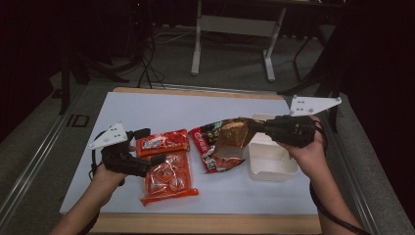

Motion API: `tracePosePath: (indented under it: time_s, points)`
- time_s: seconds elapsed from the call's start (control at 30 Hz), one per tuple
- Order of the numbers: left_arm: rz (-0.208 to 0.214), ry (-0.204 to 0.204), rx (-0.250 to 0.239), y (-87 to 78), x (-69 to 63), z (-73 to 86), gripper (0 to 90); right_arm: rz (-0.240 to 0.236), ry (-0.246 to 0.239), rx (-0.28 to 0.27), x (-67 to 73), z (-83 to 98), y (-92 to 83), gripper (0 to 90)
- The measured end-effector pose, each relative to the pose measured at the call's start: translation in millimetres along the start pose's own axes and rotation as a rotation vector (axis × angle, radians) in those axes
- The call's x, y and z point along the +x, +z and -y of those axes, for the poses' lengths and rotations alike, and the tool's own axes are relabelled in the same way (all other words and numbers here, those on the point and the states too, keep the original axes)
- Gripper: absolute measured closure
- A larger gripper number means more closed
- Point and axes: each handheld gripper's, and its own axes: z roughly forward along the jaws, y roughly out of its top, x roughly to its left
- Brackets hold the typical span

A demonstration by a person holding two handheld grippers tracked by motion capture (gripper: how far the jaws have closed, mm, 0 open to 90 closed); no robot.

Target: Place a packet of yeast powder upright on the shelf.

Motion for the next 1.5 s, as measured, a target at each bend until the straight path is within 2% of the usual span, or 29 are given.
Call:
tracePosePath:
  time_s: [0.1,0.17,0.2,0.23,0.4,0.47,0.7,0.83,1.03,1.23,1.5]
  points:
    - [-0.044,-0.002,0.022,-8.3,6.4,11.6,1.8,0.019,0.003,0.003,-7.4,-2.6,-5.1,89.7]
    - [-0.053,-0.008,0.022,-11.2,8.4,15.4,1.8,0.025,0.008,0.002,-10.0,-3.7,-7.1,89.7]
    - [-0.072,-0.021,0.020,-17.3,12.6,22.4,1.8,0.029,0.008,-0.001,-12.7,-4.7,-9.1,89.7]
    - [-0.076,-0.027,0.017,-19.9,14.5,25.9,1.7,0.048,0.009,0.002,-17.5,-7.2,-13.4,89.7]
    - [-0.098,-0.027,0.022,-28.0,20.2,40.1,1.8,0.083,0.014,0.007,-31.3,-11.4,-22.3,89.7]
    - [-0.102,-0.037,0.002,-30.5,22.4,47.4,1.8,0.092,0.024,0.013,-36.5,-12.1,-24.1,89.7]
    - [-0.132,-0.080,0.003,-34.1,30.0,70.5,1.8,0.124,0.042,0.031,-61.5,-11.5,-27.4,89.7]
    - [-0.158,-0.075,-0.008,-37.1,33.3,81.7,1.8,0.139,0.046,0.034,-75.4,-11.6,-31.4,89.6]
    - [-0.206,-0.029,-0.008,-38.1,37.2,92.5,1.8,0.179,0.051,0.034,-93.8,-12.0,-38.5,89.6]
    - [-0.205,-0.030,0.008,-34.4,40.9,102.2,1.8,0.226,0.069,0.027,-108.8,-6.1,-46.8,89.6]
    - [-0.202,-0.057,0.008,-34.3,43.8,111.7,1.8,0.282,0.091,0.033,-130.5,4.3,-54.6,89.5]
